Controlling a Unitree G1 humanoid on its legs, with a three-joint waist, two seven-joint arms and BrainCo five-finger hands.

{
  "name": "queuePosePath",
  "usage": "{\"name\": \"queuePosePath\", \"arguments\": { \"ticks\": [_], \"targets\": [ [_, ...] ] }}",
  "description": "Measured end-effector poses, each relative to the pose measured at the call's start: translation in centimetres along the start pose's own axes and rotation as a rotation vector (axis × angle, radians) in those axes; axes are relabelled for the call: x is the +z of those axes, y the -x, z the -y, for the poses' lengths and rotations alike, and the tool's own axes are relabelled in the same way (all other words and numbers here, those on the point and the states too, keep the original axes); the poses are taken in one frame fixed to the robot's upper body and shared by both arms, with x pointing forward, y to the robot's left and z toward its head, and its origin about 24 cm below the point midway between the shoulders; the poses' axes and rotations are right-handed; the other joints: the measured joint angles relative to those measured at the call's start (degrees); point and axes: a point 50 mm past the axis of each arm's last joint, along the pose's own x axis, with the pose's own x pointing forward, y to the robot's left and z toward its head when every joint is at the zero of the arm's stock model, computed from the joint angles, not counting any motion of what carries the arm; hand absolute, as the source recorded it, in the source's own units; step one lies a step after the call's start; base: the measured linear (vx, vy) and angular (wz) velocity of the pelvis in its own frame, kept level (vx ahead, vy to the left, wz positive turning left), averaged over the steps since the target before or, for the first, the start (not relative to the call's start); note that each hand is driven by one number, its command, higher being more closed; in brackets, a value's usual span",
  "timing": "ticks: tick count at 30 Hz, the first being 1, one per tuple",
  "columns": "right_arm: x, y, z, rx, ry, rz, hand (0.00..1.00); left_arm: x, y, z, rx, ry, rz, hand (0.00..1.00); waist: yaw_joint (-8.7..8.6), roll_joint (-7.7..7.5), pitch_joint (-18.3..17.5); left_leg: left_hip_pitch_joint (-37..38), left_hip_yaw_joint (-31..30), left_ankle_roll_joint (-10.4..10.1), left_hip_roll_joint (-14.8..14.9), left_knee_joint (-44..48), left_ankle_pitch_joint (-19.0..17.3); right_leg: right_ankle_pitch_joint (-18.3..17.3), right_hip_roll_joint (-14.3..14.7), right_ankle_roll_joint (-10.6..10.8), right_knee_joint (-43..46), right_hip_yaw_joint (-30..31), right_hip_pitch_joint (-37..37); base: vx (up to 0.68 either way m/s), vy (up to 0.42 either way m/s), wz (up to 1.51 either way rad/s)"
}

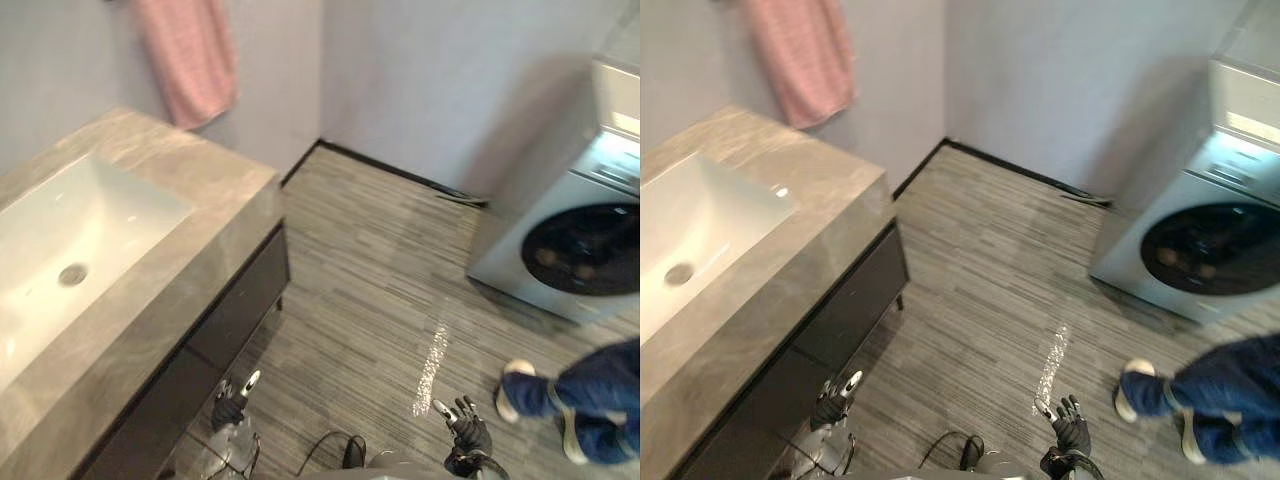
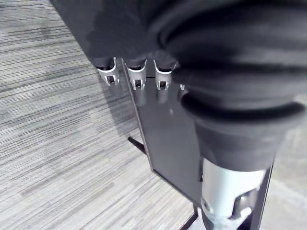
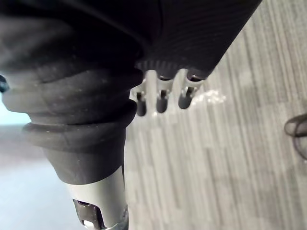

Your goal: Organize washtable

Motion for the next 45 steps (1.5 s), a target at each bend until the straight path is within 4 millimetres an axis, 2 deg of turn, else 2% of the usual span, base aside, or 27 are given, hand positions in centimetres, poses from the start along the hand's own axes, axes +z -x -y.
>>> {"name": "queuePosePath", "arguments": {
  "ticks": [2,4,6,7,8,10,11,12,13,16,21,24,25,26,27,28,29,30,32,33,35,38,40,42,43,44,45],
  "targets": [
    [0.2,-0.2,-0.1,0.002,-0.016,0.008,0.00,0.3,0.5,-0.7,0.025,0.003,0.031,0.00,0.53,0.64,0.44,-2.06,-11.49,0.10,-5.67,-4.54,-0.71,-0.07,0.60,0.57,2.48,7.91,-2.19,-0.08,0.211,-2.08],
    [0.2,-0.1,0.2,-0.007,-0.028,0.006,0.00,1.2,0.6,-0.5,0.008,0.005,0.076,0.00,0.65,1.05,0.25,-2.46,-17.36,-0.24,-7.86,-8.69,-0.78,-0.59,0.92,2.02,3.89,12.68,-4.32,-0.09,0.155,-1.25],
    [0.1,0.0,0.6,-0.012,-0.019,0.002,0.00,2.0,0.8,0.2,-0.024,0.002,0.122,0.00,0.62,2.96,-0.80,-0.32,-19.38,-1.22,-8.68,-13.86,-4.75,0.01,2.89,3.47,4.71,17.09,-7.12,0.00,0.181,-1.30],
    [0.2,-0.1,0.2,-0.002,-0.022,0.003,0.00,2.3,0.6,0.3,-0.027,-0.007,0.134,0.00,0.70,3.68,-0.55,-0.16,-18.40,-1.45,-8.75,-14.61,-4.61,0.15,3.06,3.45,5.73,18.14,-7.79,0.11,0.186,-1.13],
    [0.1,0.1,0.4,-0.006,-0.023,0.000,0.00,3.2,0.5,0.4,-0.043,-0.034,0.168,0.00,0.35,2.33,-0.80,0.55,-16.60,-1.43,-9.40,-12.98,-3.45,0.17,3.18,3.59,7.30,19.91,-8.18,0.15,0.161,-1.03],
    [0.3,-0.1,0.4,-0.006,-0.020,0.009,0.00,3.9,0.6,1.0,-0.076,-0.053,0.202,0.00,0.59,1.33,-0.84,-2.66,-18.98,-1.61,-11.67,-5.10,-3.19,0.97,1.97,5.09,6.86,24.43,-8.21,0.09,0.189,-1.10],
    [0.7,-0.4,0.1,0.003,-0.027,0.024,0.00,4.2,0.8,1.6,-0.113,-0.083,0.228,0.00,0.23,1.80,-0.94,-4.12,-21.65,-0.43,-11.72,-6.15,-4.26,1.78,1.53,6.32,5.58,26.86,-8.54,-0.01,0.246,-1.05],
    [1.2,-0.6,0.5,-0.004,-0.015,0.042,0.00,4.0,0.9,2.6,-0.157,-0.097,0.229,0.00,0.37,3.51,-1.16,-3.40,-22.02,-0.04,-11.69,-8.47,-5.85,2.33,2.48,7.09,4.62,28.34,-9.06,-0.01,0.266,-1.16],
    [1.3,-0.8,0.5,-0.005,-0.012,0.039,0.00,4.1,0.8,3.2,-0.184,-0.105,0.229,0.00,0.34,4.17,-1.35,-2.56,-21.02,1.06,-11.77,-10.43,-6.33,2.96,2.39,7.78,3.67,30.08,-9.41,0.01,0.189,-0.79],
    [-0.1,-0.4,0.1,-0.022,-0.054,-0.008,0.00,4.5,0.6,4.0,-0.223,-0.147,0.242,0.00,-0.06,2.96,-1.51,-1.79,-16.64,1.40,-13.36,-12.93,-6.09,4.70,1.20,9.01,0.78,34.09,-10.03,0.02,0.150,-0.70],
    [0.0,-0.5,0.1,-0.030,-0.084,-0.001,0.00,5.1,0.3,4.4,-0.261,-0.220,0.256,0.00,-2.04,1.94,-2.72,0.65,-11.18,2.32,-15.01,-17.25,-5.45,5.59,0.61,10.03,-0.60,38.20,-12.02,0.10,0.115,-0.63],
    [1.2,-0.8,0.2,-0.022,-0.067,0.042,0.00,5.4,0.2,5.3,-0.309,-0.293,0.269,0.00,-2.92,2.07,-2.87,-0.93,-7.44,0.51,-16.66,-12.80,-4.05,7.68,0.12,9.35,-0.21,40.27,-13.26,0.11,0.111,-0.79],
    [1.6,-0.9,-0.1,-0.016,-0.067,0.059,0.00,5.4,0.2,5.6,-0.331,-0.321,0.272,0.00,-2.93,0.17,-2.66,-4.49,-5.88,1.03,-16.96,-7.75,-5.45,8.32,-1.94,9.75,0.00,42.71,-14.00,0.02,0.070,-1.00],
    [1.6,-0.9,-0.1,-0.018,-0.076,0.064,0.00,5.2,0.3,5.9,-0.345,-0.338,0.267,0.00,-3.42,0.15,-2.87,-4.37,-5.25,2.52,-16.91,-11.59,-5.71,9.04,-2.02,10.30,-0.28,43.02,-14.41,-0.04,0.054,-1.07],
    [2.3,-1.1,0.1,-0.021,-0.079,0.088,0.00,4.9,0.5,6.5,-0.375,-0.352,0.264,0.00,-4.05,1.84,-3.14,-2.91,-2.54,4.49,-15.57,-18.50,-2.48,10.77,-0.73,10.37,-0.80,41.41,-15.29,-0.03,0.050,-1.16],
    [2.3,-1.2,-0.3,-0.014,-0.085,0.089,0.00,4.6,0.6,6.5,-0.382,-0.356,0.253,0.00,-4.08,1.59,-3.11,-2.03,0.88,4.43,-15.77,-20.00,-1.77,12.00,-0.85,9.02,-1.09,38.16,-16.37,-0.05,0.098,-1.69],
    [2.0,-1.1,-0.6,-0.009,-0.091,0.080,0.00,4.5,0.6,6.4,-0.383,-0.355,0.245,0.00,-4.35,1.71,-3.01,-1.97,5.35,4.62,-15.41,-20.18,-1.64,10.92,-0.97,7.33,1.15,24.74,-18.17,-0.03,0.096,-1.53],
    [1.8,-1.1,-0.6,-0.010,-0.095,0.076,0.00,4.4,0.6,6.4,-0.383,-0.354,0.242,0.00,-4.29,1.90,-2.87,-1.89,7.15,4.65,-15.26,-20.21,-1.62,9.44,-1.46,6.02,3.04,17.72,-18.81,-0.04,0.080,-1.40],
    [1.4,-0.8,-0.3,-0.020,-0.096,0.064,0.00,4.3,0.7,6.6,-0.383,-0.329,0.237,0.00,-4.26,1.60,-2.61,-0.48,13.10,4.89,-14.81,-20.29,-1.73,1.10,-4.89,0.78,13.12,-5.05,-18.77,-0.01,0.047,-1.26],
    [1.2,-0.6,-0.2,-0.025,-0.097,0.057,0.00,4.3,0.7,6.6,-0.380,-0.320,0.236,0.00,-4.25,2.32,-2.20,-0.10,14.67,5.10,-14.75,-20.14,-1.85,-1.39,-5.92,0.26,16.43,-9.62,-18.69,0.00,0.033,-1.44],
    [1.1,-0.6,-0.4,-0.021,-0.086,0.054,0.00,4.4,0.7,6.5,-0.357,-0.253,0.235,0.00,-4.31,1.40,-2.58,1.53,20.92,6.05,-14.75,-18.67,-2.75,-7.09,-8.94,-1.44,23.57,-20.13,-17.65,0.03,-0.023,-1.33],
    [1.1,-0.7,-0.5,-0.017,-0.074,0.052,0.00,4.4,0.6,6.4,-0.306,-0.168,0.233,0.00,-4.37,1.58,-2.66,2.81,26.07,5.78,-14.59,-16.72,-2.99,-6.99,-7.90,-1.45,20.15,-23.68,-16.12,0.06,-0.092,-1.31],
    [0.8,-0.7,-0.7,-0.009,-0.068,0.032,0.00,4.5,0.5,6.1,-0.275,-0.128,0.227,0.00,-4.39,2.27,-2.70,3.21,28.68,4.12,-12.99,-13.94,-2.27,-3.02,-3.41,-0.89,10.81,-19.58,-12.81,0.13,-0.103,-1.10],
    [0.5,-0.6,-0.9,-0.009,-0.077,0.021,0.00,4.3,0.4,5.9,-0.267,-0.133,0.214,0.00,-4.30,0.58,-2.75,2.08,28.97,1.37,-12.09,-12.49,-3.58,0.05,-2.98,-0.71,5.10,-16.33,-10.16,0.09,-0.108,-0.76],
    [0.5,-0.7,-1.0,-0.010,-0.081,0.022,0.00,4.0,0.4,5.9,-0.265,-0.130,0.204,0.00,-4.30,-0.12,-2.71,1.65,28.35,0.83,-11.51,-17.05,-3.35,1.38,-3.13,-0.17,3.02,-14.88,-9.12,0.02,-0.099,-0.66],
    [0.6,-0.7,-0.9,-0.009,-0.079,0.024,0.00,3.7,0.4,6.0,-0.263,-0.127,0.195,0.00,-4.35,-0.08,-2.73,1.55,28.30,0.19,-10.83,-20.08,-2.60,1.65,-3.12,0.06,2.54,-14.33,-8.78,0.00,-0.063,-0.54],
    [0.3,-0.7,-0.8,-0.015,-0.077,0.014,0.00,3.1,0.2,6.0,-0.255,-0.126,0.168,0.00,-4.38,0.12,-2.60,1.91,28.60,0.06,-9.75,-22.18,2.02,2.00,-3.17,0.65,1.98,-13.46,-7.63,0.05,0.051,-0.32]
  ]
}}
